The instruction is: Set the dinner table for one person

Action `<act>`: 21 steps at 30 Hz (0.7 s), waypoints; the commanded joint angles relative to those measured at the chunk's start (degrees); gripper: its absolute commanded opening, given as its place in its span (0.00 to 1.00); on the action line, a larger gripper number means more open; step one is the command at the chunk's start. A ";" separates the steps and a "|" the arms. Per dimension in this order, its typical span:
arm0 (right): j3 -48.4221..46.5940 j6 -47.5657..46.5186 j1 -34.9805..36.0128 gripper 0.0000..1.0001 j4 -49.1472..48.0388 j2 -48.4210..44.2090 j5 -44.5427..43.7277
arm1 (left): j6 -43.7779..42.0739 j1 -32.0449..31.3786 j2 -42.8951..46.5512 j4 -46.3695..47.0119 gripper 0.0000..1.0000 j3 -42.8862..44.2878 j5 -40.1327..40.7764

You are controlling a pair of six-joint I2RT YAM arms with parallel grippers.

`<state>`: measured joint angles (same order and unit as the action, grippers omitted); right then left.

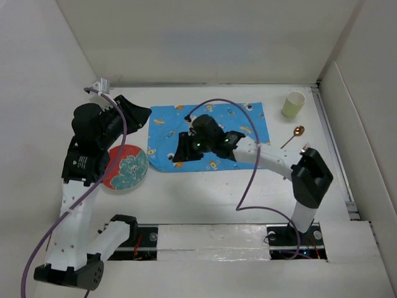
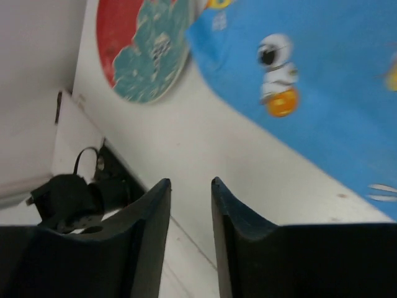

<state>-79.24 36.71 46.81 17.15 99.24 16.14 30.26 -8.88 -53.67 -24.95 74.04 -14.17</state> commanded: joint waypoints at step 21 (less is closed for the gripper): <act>-18.22 35.36 18.75 0.58 -23.30 34.52 -21.49 | 6.04 -2.72 15.79 -20.05 0.44 6.03 -3.14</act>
<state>-94.11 67.75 64.45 -3.05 131.85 1.08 37.78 -11.53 -37.78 -42.94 79.68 -16.05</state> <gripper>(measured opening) 0.584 0.436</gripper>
